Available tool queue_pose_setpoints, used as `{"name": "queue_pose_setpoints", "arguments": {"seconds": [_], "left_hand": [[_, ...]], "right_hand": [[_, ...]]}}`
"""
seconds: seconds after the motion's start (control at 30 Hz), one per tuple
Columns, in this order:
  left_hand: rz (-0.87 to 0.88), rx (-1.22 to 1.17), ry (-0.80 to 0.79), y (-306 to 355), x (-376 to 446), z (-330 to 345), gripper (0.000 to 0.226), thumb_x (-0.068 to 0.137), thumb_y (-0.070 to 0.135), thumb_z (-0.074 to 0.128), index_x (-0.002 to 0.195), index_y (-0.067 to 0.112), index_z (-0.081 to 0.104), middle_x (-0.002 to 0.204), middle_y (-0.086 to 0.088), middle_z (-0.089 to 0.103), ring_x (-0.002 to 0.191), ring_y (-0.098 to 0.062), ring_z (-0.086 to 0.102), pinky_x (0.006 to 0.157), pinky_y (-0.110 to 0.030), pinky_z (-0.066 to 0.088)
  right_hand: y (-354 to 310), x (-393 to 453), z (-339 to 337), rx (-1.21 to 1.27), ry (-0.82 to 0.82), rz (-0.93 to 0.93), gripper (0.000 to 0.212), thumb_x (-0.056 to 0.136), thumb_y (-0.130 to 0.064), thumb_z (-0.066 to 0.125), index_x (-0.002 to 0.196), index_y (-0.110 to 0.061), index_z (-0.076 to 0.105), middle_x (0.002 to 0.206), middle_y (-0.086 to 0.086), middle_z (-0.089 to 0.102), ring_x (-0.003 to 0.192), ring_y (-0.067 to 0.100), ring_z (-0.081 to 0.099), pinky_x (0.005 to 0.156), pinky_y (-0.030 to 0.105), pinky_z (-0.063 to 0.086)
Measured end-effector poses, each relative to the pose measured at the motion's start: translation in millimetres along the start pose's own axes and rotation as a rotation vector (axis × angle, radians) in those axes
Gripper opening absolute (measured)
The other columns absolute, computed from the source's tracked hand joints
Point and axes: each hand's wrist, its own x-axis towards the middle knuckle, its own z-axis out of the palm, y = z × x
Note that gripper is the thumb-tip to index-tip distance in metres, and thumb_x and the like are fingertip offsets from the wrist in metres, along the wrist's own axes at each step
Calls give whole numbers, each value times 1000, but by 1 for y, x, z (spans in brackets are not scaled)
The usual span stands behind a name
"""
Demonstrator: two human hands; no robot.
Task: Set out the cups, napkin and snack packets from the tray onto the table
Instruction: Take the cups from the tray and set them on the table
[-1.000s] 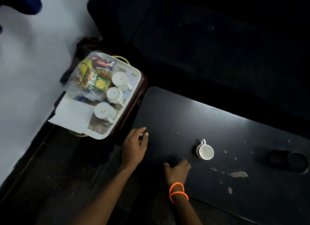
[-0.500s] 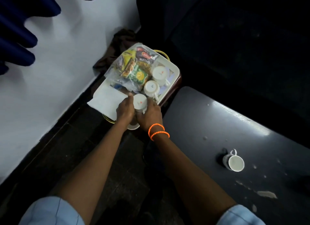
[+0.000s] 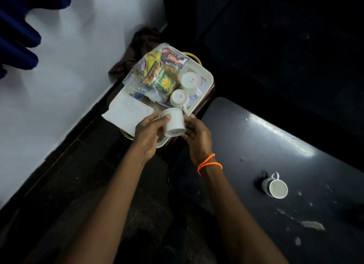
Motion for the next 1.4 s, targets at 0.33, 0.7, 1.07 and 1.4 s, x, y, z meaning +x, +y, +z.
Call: {"name": "queue_pose_setpoints", "arguments": {"seconds": [0.33, 0.7, 1.07, 1.4], "left_hand": [[91, 629, -378, -70, -38, 67, 90, 63, -11, 89, 143, 22, 62, 130, -2, 67, 116, -12, 69, 98, -29, 58], [369, 1116, -476, -210, -75, 153, 77, 63, 12, 95, 135, 13, 66, 128, -5, 55, 116, -18, 62, 102, -22, 48], [641, 1282, -451, -262, -105, 177, 64, 71, 20, 85, 128, 19, 58, 123, -4, 50, 110, -24, 58, 88, -32, 51], [569, 1294, -503, -266, -101, 172, 97, 63, 35, 95, 147, 31, 44, 133, 9, 41, 119, -12, 53, 91, -25, 49]], "right_hand": [[16, -46, -140, -516, 27, -184, 61, 63, -20, 93, 116, -24, 63, 113, -6, 75, 104, 6, 72, 83, 19, 56], [68, -90, -240, -449, 630, -185, 60, 76, 8, 76, 130, -18, 70, 122, -3, 75, 113, 9, 71, 97, 23, 56], [83, -101, -273, -477, 836, -46, 38, 88, -6, 69, 121, -24, 75, 111, -6, 78, 102, 10, 70, 81, 0, 43], [99, -123, -268, -572, 836, 91, 9, 88, -11, 71, 93, -15, 78, 87, 2, 80, 82, 22, 74, 72, 29, 53]]}}
